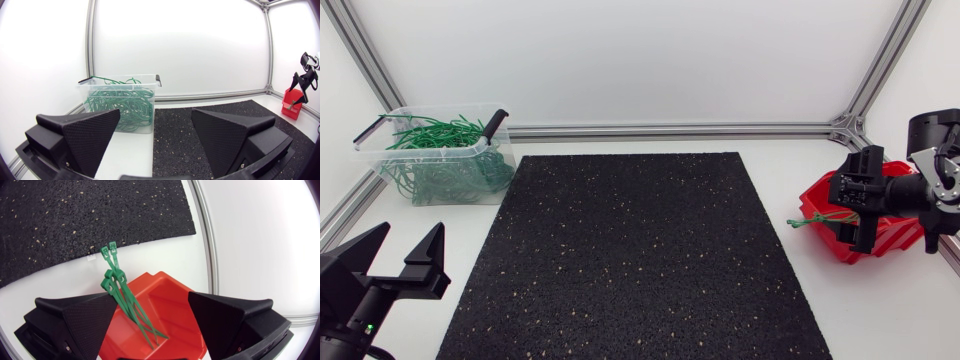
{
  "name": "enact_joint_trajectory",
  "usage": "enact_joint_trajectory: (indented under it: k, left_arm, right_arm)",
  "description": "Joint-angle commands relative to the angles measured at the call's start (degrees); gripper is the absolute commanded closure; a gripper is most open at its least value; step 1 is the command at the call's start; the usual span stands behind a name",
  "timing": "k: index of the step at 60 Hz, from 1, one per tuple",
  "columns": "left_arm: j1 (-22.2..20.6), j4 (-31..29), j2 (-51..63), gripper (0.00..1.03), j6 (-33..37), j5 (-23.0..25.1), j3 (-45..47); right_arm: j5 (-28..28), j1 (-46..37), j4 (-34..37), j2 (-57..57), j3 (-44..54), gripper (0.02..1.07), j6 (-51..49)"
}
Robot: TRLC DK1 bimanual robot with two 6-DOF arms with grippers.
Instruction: Take a green cable tie from the red box, thread the tail through the head to close it, then place it in the transparent bin on the left.
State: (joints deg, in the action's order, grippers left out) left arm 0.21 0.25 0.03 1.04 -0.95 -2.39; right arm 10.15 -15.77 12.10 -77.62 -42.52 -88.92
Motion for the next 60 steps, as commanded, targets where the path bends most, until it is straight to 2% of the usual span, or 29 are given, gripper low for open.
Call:
enact_joint_trajectory:
  k: [1,12,26,56,60]
  left_arm:
    - [-0.3,-1.6,0.4,0.04,-1.5,-0.2,2.1]
    - [-0.3,-1.6,0.4,0.04,-1.5,-0.2,2.2]
    - [-0.5,-1.6,0.4,0.04,-1.5,-0.2,2.1]
    - [-0.4,-1.6,0.4,0.04,-1.5,-0.2,2.2]
    - [-0.4,-1.6,0.4,0.04,-1.5,-0.2,2.1]
  right_arm:
    - [-0.5,0.3,-0.8,-0.9,-1.9,0.07,2.1]
    - [2.9,-1.9,5.0,3.7,-2.7,0.07,1.2]
    - [4.5,-6.2,12.2,5.5,-1.5,0.07,-5.1]
    - [4.1,-6.8,14.5,8.5,5.9,0.07,-10.4]
    - [3.7,-6.6,14.4,8.2,6.0,0.12,-10.6]
